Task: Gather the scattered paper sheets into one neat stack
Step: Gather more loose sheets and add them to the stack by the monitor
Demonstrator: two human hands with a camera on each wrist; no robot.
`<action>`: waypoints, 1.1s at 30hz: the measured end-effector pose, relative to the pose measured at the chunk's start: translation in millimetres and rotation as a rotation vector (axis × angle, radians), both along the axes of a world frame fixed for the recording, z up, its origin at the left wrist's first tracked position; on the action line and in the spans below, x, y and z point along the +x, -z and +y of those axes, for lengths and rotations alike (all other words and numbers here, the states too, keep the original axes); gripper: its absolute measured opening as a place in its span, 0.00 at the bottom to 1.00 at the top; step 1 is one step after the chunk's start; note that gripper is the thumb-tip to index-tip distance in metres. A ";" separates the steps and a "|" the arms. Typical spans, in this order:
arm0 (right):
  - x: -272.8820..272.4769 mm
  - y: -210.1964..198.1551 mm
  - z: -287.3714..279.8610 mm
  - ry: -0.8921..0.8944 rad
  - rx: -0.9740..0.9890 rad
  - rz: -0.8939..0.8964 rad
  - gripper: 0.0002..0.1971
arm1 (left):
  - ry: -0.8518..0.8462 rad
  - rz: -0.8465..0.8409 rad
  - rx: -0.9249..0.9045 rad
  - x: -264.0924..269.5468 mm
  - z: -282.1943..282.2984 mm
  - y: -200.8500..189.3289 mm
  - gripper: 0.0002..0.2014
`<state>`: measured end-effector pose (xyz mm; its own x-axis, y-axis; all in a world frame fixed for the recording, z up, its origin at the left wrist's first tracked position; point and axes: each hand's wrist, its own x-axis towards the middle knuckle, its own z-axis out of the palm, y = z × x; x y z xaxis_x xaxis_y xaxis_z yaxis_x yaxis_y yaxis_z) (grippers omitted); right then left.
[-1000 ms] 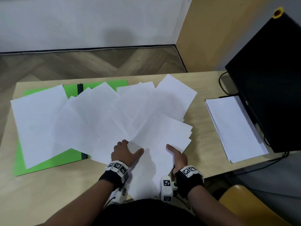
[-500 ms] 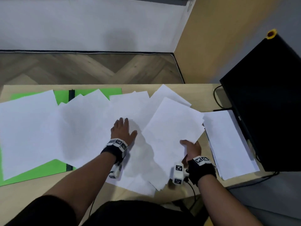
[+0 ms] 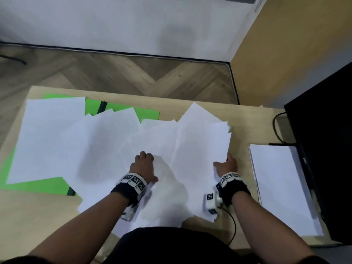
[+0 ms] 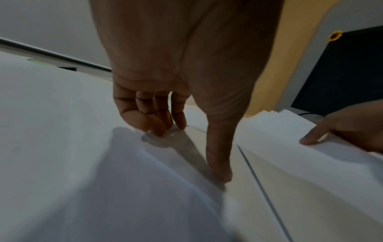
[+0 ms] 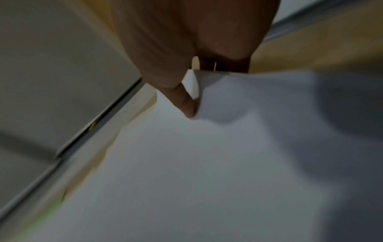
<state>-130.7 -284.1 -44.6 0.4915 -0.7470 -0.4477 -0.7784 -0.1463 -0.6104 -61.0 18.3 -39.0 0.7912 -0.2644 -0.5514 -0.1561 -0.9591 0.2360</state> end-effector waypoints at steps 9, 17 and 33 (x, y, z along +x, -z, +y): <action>-25.8 -16.1 35.5 -0.280 -0.157 0.149 0.13 | -0.342 -0.125 -0.328 27.4 -21.0 -6.5 0.38; -94.7 -20.1 26.5 0.286 0.164 -0.112 0.14 | -0.201 -0.084 -0.122 22.5 -49.6 -3.7 0.38; -107.8 -11.3 46.4 0.379 0.328 -0.041 0.08 | -0.225 -0.069 -0.086 -17.2 -38.5 -2.9 0.41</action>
<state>-238.5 -237.7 -33.4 0.2349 -0.6996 -0.6748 -0.7138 0.3471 -0.6083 -78.3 -20.2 -36.1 0.8706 -0.1209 -0.4770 0.0405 -0.9484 0.3143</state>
